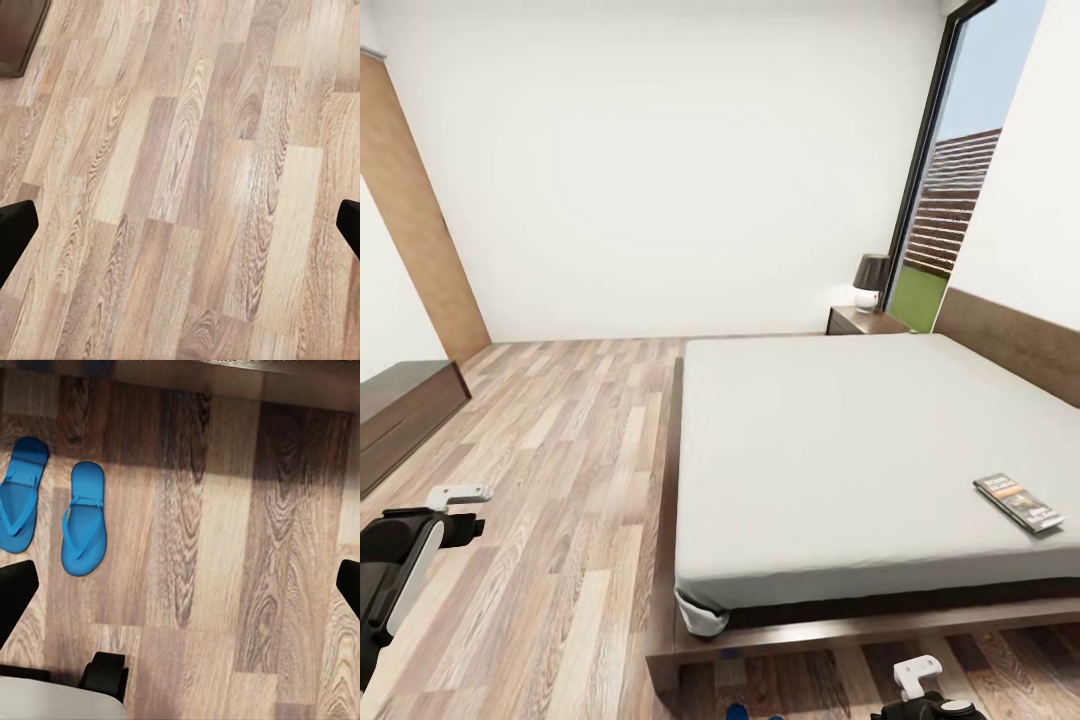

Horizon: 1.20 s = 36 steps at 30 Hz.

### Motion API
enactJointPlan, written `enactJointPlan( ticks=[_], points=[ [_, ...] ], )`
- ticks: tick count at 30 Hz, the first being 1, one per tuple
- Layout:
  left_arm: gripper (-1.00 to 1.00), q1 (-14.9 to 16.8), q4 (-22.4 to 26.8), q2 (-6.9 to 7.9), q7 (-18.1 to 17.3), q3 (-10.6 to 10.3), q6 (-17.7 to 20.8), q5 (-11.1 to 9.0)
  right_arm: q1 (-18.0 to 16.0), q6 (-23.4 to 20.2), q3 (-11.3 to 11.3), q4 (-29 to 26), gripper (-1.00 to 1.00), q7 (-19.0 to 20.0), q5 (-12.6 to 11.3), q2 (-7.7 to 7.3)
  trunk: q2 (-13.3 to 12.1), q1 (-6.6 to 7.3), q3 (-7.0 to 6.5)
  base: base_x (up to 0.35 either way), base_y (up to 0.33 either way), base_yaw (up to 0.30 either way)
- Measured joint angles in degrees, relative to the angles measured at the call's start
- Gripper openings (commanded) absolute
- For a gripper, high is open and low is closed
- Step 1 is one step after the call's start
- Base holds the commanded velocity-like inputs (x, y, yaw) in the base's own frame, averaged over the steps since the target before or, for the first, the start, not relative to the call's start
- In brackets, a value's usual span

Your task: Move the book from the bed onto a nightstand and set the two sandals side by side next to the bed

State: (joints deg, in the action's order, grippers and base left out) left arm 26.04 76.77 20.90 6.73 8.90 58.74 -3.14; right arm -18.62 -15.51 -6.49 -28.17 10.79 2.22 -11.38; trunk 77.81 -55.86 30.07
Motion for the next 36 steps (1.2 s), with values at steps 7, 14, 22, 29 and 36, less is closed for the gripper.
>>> enactJointPlan(
  ticks=[7,14,22,29,36],
  points=[
    [1.0,0.0,0.0,0.0,0.0,0.0,0.0,0.0,0.0,0.0,-0.1,0.0,1.0,0.0,0.0,0.01,-2.8,1.54,-1.26,0.0,0.0,0.0],
    [1.0,0.0,0.0,0.0,0.0,0.0,0.0,0.0,0.0,0.0,-0.2,0.0,1.0,0.0,0.0,0.02,-5.6,3.08,-2.52,0.0,0.0,0.0],
    [1.0,0.0,0.0,0.0,0.0,-0.1,0.0,0.0,0.0,0.0,-0.2,0.0,1.0,0.0,0.1,0.06,-8.8,4.83,-3.95,0.0,0.0,0.0],
    [1.0,0.0,0.0,0.0,0.1,-0.1,0.0,0.0,0.0,0.0,-0.2,0.0,1.0,0.0,0.2,0.07,-11.6,6.37,-5.21,0.0,0.0,0.0],
    [1.0,0.0,0.0,0.0,0.1,-0.1,0.0,0.6,0.0,0.0,-0.2,0.0,1.0,0.0,0.2,0.09,-14.4,7.91,-6.47,0.0,0.0,0.0]
  ],
)
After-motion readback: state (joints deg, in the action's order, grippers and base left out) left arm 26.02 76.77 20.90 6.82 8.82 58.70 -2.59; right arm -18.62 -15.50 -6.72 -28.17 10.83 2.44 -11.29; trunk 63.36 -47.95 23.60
